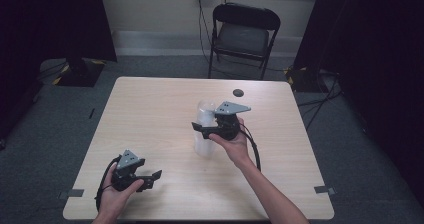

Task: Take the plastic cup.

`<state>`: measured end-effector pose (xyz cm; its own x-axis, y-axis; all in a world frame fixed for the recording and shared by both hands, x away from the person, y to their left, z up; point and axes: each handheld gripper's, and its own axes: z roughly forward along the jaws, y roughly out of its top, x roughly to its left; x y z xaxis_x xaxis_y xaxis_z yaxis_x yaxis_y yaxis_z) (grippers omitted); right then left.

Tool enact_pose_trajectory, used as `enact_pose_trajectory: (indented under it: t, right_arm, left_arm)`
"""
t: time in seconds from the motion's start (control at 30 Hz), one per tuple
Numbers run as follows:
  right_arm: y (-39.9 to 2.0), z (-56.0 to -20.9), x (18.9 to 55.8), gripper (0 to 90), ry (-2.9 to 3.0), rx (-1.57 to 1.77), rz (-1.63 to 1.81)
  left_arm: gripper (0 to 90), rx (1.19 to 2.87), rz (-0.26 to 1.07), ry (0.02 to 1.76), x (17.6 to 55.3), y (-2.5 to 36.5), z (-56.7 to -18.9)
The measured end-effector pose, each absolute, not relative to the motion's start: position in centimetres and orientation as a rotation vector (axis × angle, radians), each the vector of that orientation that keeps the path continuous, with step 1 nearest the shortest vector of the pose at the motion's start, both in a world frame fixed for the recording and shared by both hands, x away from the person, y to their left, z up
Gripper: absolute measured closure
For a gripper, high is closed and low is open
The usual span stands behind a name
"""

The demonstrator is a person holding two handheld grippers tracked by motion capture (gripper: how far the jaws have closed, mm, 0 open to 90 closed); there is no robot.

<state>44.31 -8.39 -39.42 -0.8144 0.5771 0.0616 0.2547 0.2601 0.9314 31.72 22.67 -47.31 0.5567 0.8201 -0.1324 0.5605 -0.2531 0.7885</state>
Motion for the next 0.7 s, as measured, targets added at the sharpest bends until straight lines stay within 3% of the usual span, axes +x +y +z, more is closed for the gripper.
enact_pose_trajectory:
  t: [0.7]
  right_arm:
    - [-8.6,-37.6,44.3,31.4,2.197,0.749,1.620]
  left_arm:
    - [20.1,1.946,0.391,1.118,31.7,22.6,-47.3]
